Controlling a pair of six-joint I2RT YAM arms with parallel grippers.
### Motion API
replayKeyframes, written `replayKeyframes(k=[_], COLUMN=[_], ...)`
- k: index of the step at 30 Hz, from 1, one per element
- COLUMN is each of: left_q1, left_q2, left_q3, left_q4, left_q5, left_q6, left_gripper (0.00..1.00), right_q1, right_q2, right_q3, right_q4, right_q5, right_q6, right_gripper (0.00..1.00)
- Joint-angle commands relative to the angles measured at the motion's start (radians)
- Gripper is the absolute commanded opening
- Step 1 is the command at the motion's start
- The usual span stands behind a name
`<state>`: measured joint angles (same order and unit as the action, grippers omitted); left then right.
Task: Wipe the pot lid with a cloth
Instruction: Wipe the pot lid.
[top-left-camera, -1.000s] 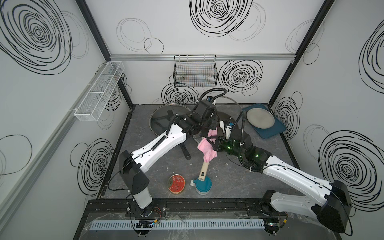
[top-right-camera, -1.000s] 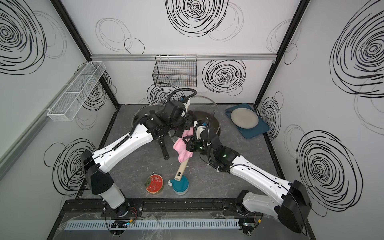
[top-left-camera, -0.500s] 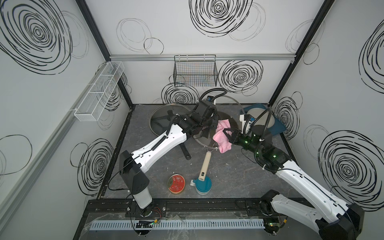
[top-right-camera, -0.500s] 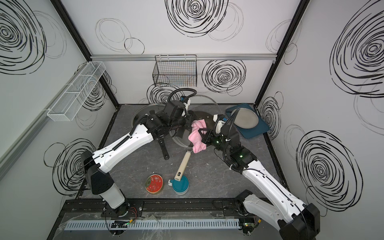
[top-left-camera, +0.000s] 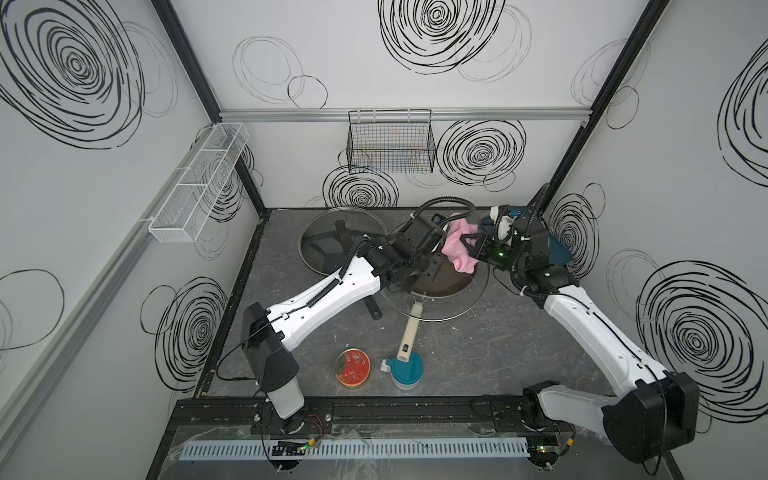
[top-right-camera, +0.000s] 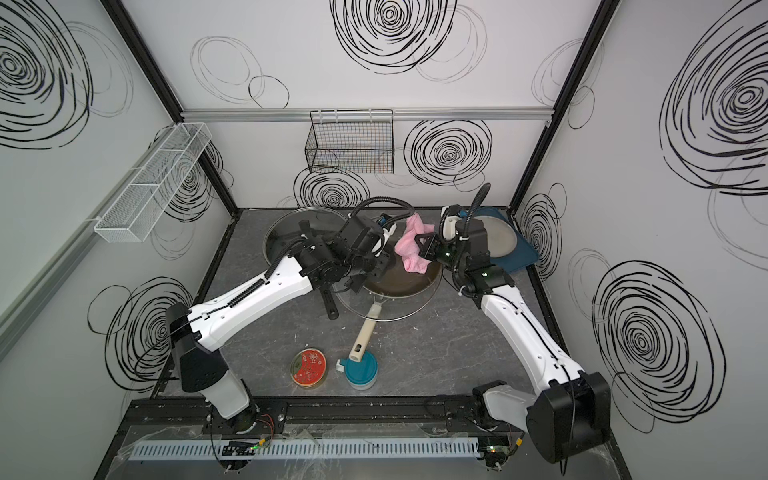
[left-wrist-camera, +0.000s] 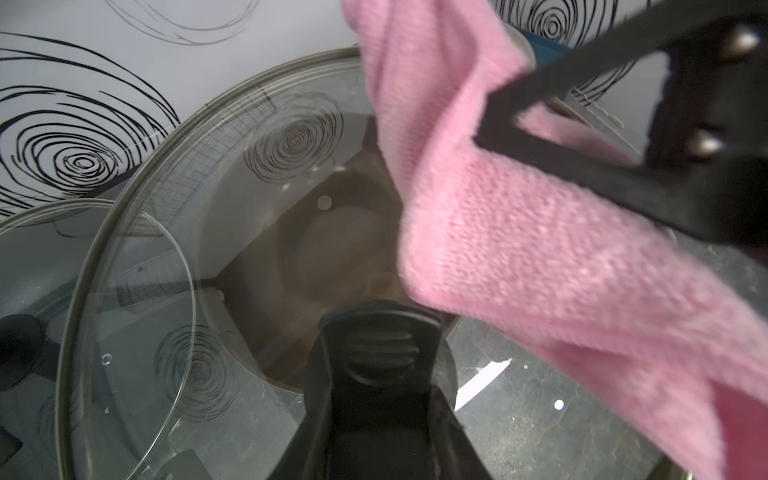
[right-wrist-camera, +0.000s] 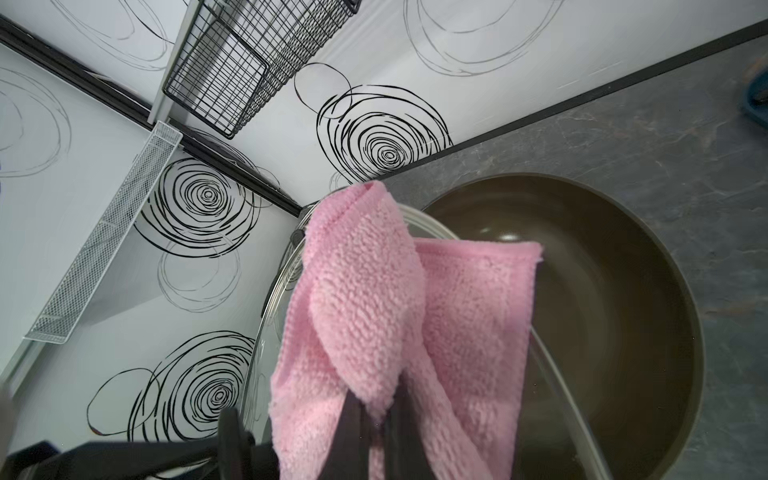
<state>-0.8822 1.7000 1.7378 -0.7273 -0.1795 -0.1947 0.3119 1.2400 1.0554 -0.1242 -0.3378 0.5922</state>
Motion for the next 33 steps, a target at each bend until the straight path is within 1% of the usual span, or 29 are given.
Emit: replayKeyframes(k=[1, 5, 9, 15, 20, 26, 30, 33], left_q1=[-0.014, -0.018, -0.03, -0.047, -0.047, -0.037, -0.014, 0.015], left_q2=[-0.127, -0.137, -0.14, -0.138, -0.138, -0.118, -0.106, -0.109], left_q3=[0.024, 0.009, 0.011, 0.017, 0.022, 0.047, 0.054, 0.047], left_q4=[0.219, 0.224, 0.221, 0.21, 0.196, 0.165, 0.152, 0.161], left_q5=[0.039, 0.075, 0.124, 0.131, 0.137, 0.106, 0.08, 0.082], left_q6=[0.067, 0.104, 0.153, 0.196, 0.207, 0.188, 0.146, 0.105], left_gripper=[0.0, 0.0, 0.0, 0.0, 0.0, 0.0, 0.0, 0.0], right_q1=[-0.002, 0.008, 0.066, 0.148, 0.176, 0.152, 0.093, 0.036], right_q2=[0.059, 0.132, 0.214, 0.324, 0.368, 0.345, 0.297, 0.238], right_q3=[0.048, 0.102, 0.171, 0.276, 0.328, 0.306, 0.27, 0.229], right_q4=[-0.025, -0.018, -0.032, -0.071, -0.089, -0.081, -0.073, -0.06], right_q5=[-0.038, -0.082, -0.108, -0.138, -0.165, -0.135, -0.125, -0.116], right_q6=[-0.046, -0.054, -0.094, -0.156, -0.177, -0.165, -0.14, -0.124], right_gripper=[0.0, 0.0, 0.0, 0.0, 0.0, 0.0, 0.0, 0.0])
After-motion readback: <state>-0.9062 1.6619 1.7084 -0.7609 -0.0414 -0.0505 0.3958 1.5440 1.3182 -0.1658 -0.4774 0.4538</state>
